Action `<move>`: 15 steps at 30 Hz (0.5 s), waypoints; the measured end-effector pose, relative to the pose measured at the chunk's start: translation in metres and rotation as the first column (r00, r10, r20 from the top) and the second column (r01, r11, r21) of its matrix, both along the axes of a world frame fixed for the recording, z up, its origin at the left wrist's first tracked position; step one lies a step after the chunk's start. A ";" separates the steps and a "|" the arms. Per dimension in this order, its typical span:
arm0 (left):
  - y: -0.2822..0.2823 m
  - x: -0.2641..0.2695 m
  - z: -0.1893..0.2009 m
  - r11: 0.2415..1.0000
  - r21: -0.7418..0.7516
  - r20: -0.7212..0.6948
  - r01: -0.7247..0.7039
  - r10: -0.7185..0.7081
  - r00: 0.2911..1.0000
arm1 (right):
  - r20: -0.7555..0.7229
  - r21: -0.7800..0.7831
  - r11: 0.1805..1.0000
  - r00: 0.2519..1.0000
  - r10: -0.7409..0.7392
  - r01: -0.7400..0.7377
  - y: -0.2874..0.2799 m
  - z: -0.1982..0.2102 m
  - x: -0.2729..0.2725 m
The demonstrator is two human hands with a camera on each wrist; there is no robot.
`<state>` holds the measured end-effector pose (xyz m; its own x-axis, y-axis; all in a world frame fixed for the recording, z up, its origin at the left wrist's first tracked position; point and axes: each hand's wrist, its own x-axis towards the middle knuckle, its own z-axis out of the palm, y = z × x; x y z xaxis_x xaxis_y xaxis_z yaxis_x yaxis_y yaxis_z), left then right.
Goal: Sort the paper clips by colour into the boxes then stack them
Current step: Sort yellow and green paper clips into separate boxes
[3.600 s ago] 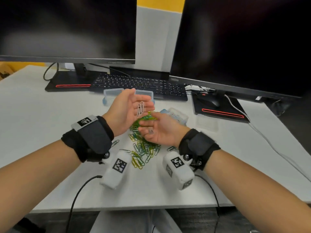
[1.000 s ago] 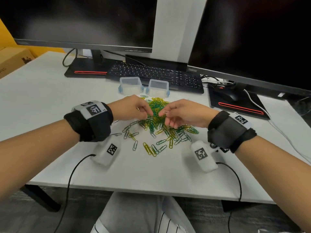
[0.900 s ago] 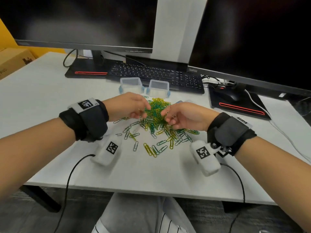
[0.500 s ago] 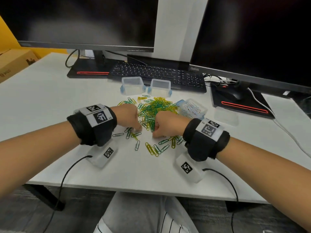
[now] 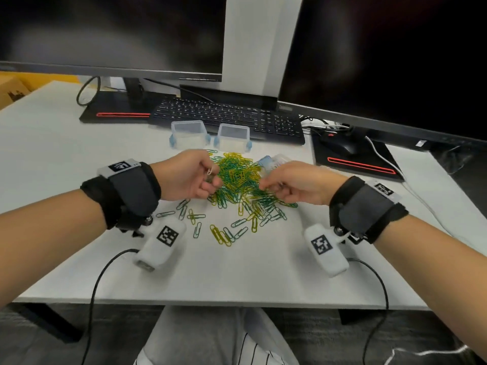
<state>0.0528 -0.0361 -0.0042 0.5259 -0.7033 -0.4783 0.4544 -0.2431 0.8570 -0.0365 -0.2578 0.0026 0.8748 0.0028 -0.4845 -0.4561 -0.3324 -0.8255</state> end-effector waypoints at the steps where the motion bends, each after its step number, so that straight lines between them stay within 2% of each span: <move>1: -0.003 0.000 0.000 0.999 -0.035 -0.025 -0.008 0.007 1.000 | 0.012 -0.241 0.969 0.998 0.056 -0.052 0.003 -0.001 -0.003; 3: -0.013 -0.002 0.000 1.000 -0.013 0.005 -0.006 0.006 1.000 | 0.009 -0.629 0.759 0.975 0.224 -0.169 0.009 -0.006 -0.006; 4: -0.020 -0.004 -0.001 0.999 0.040 0.067 0.016 -0.019 0.998 | 0.002 -0.721 0.663 0.955 0.296 -0.203 0.013 -0.008 -0.008; 5: -0.027 -0.008 -0.002 0.990 0.130 0.182 0.052 -0.076 0.980 | 0.004 -0.765 0.606 0.939 0.345 -0.219 0.018 -0.011 -0.009; 6: -0.034 -0.013 -0.004 0.961 0.264 0.336 0.079 -0.168 0.927 | 0.012 -0.786 0.576 0.927 0.374 -0.223 0.021 -0.012 -0.010; 8: -0.048 -0.018 -0.009 0.857 0.513 0.586 0.053 -0.394 0.708 | 0.000 -0.812 0.537 0.921 0.389 -0.227 0.024 -0.016 -0.009; 9: -0.054 -0.021 -0.011 0.819 0.571 0.636 0.048 -0.479 0.605 | -0.023 -0.819 0.522 0.922 0.387 -0.240 0.023 -0.016 -0.007; 10: -0.059 -0.023 -0.011 0.794 0.606 0.650 0.055 -0.533 0.542 | -0.040 -0.811 0.529 0.926 0.376 -0.250 0.021 -0.016 -0.006; 11: -0.064 -0.024 -0.012 0.767 0.638 0.642 0.064 -0.576 0.507 | -0.039 -0.777 0.579 0.938 0.345 -0.245 0.018 -0.015 -0.004; 12: -0.068 -0.026 -0.013 0.739 0.671 0.631 0.062 -0.613 0.475 | -0.013 -0.686 0.694 0.958 0.285 -0.216 0.014 -0.014 -0.003; 13: -0.071 -0.027 -0.012 0.710 0.702 0.618 0.054 -0.646 0.448 | 0.016 -0.494 0.855 0.982 0.189 -0.157 0.010 -0.011 -0.004; 14: -0.072 -0.028 -0.011 0.692 0.720 0.615 0.044 -0.667 0.421 | 0.020 -0.208 0.977 0.998 0.062 -0.056 0.007 -0.009 -0.005; 15: -0.073 -0.027 -0.011 0.681 0.732 0.617 0.035 -0.683 0.390 | -0.013 0.088 0.994 0.998 -0.057 0.058 0.003 -0.006 -0.007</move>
